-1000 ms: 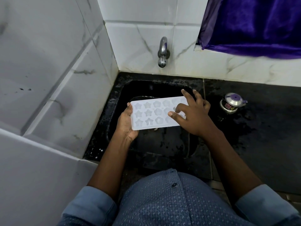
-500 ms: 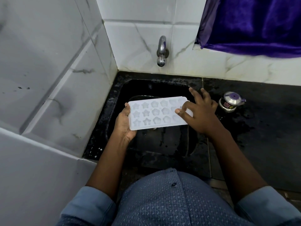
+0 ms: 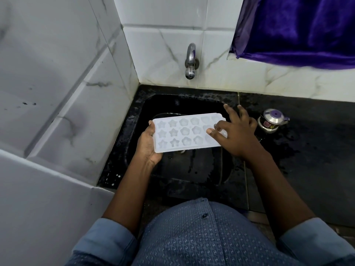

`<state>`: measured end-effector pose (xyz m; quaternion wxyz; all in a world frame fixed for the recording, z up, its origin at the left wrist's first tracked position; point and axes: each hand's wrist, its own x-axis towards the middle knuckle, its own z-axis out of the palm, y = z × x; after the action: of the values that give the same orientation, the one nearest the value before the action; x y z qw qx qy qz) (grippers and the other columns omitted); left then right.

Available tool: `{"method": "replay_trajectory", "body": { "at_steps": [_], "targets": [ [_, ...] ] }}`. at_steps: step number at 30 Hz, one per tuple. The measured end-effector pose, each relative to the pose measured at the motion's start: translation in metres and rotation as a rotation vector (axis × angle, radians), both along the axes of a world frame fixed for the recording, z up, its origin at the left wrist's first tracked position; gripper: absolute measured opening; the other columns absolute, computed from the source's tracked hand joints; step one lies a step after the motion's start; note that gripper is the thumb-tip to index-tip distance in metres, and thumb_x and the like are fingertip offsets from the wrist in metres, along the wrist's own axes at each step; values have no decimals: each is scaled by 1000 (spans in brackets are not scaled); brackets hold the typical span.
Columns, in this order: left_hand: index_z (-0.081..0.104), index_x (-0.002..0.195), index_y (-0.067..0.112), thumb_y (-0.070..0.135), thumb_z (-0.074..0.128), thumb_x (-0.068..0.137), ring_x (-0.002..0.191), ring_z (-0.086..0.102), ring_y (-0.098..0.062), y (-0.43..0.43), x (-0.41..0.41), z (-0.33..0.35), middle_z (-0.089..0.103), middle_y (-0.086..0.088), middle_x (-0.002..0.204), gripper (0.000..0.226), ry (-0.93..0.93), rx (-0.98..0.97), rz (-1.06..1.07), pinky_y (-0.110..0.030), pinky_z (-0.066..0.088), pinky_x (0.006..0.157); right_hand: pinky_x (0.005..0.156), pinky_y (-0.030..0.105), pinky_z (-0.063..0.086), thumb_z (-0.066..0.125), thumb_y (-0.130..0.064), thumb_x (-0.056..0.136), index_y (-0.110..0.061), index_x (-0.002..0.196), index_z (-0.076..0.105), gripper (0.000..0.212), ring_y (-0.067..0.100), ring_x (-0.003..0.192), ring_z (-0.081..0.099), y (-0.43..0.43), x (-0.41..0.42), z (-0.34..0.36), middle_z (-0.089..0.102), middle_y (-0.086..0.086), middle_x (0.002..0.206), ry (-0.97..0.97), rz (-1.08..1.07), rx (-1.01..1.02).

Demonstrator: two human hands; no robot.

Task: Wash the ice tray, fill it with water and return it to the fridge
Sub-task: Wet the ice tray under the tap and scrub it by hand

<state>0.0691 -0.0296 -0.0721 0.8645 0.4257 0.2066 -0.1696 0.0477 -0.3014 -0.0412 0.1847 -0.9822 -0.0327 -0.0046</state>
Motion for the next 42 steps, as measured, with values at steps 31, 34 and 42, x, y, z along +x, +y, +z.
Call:
{"method": "replay_trajectory", "body": {
  "at_steps": [31,34,42],
  "targets": [
    [64,135,5,58,37,109,103,76,-39,-6,1,-2,71,-23,131,65,2,-6,-14,-52,63,66,119,56,2,36,-83,91,-41,101,75,59,27,159,-2,-13,-1,-6,18,-4,174,-3,20,19],
    [65,132,5,58,36,109,101,77,-38,-8,0,-1,73,-22,126,65,0,-7,-14,-53,63,64,118,56,3,36,-82,91,-40,107,73,59,27,159,-1,-12,-1,-7,18,-4,173,-14,19,24],
    [63,137,4,58,36,109,105,76,-39,-10,1,-2,71,-23,130,67,-16,3,-12,-53,63,67,119,56,2,43,-79,95,-37,110,73,54,26,159,-3,-12,-3,-3,16,-4,174,8,12,22]
  ]
}}
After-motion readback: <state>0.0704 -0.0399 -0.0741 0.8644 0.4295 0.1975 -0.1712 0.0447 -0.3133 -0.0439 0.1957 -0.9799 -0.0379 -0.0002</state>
